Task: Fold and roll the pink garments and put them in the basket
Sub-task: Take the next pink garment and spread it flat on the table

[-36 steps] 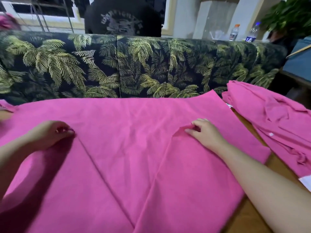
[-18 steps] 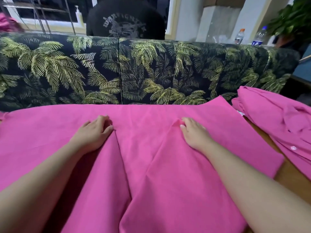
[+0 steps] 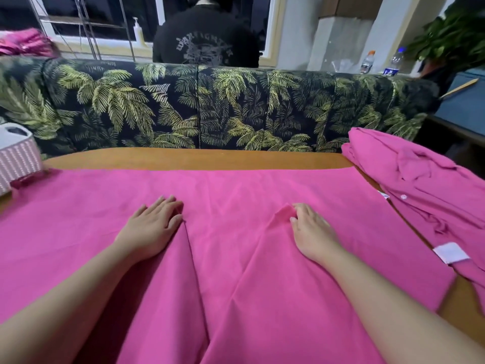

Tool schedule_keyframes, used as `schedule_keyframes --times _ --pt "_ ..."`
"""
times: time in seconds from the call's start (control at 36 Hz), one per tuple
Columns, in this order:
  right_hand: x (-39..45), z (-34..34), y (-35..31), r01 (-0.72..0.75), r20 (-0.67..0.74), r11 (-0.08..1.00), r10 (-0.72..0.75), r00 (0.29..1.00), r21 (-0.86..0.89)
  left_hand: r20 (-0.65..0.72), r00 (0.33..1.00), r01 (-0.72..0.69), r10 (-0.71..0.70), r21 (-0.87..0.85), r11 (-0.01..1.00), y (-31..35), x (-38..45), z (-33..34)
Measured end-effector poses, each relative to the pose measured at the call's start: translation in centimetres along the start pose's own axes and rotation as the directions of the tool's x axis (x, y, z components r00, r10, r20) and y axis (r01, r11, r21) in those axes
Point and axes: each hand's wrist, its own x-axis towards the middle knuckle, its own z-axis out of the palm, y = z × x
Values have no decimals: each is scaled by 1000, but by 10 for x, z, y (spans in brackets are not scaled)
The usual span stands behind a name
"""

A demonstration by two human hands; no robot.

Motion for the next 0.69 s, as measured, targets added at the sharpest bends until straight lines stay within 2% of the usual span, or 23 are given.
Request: schedule_keyframes --times 0.25,0.39,0.47,0.53,0.64,0.69 --pt "-100 -3 7 0 -22 1000 -1 1000 -31 51 998 -24 22 45 999 25 -97 -4" --pt "-118 -6 9 -10 18 1000 10 1000 10 -6 998 -56 56 -48 997 27 -117 -4" --pt "-115 -10 10 -37 0 993 37 999 111 -108 990 -117 96 -210 971 26 -112 -16" --pt "-111 -21 9 -70 -75 961 93 993 268 -228 968 -148 102 -198 969 24 -102 -33" --pt "-92 -61 18 -76 -334 892 244 911 445 -550 835 -92 -19 -173 981 14 -71 -83" --pt "-77 -80 28 -94 -398 866 320 860 492 -611 786 -19 -98 -182 983 14 -52 -104"
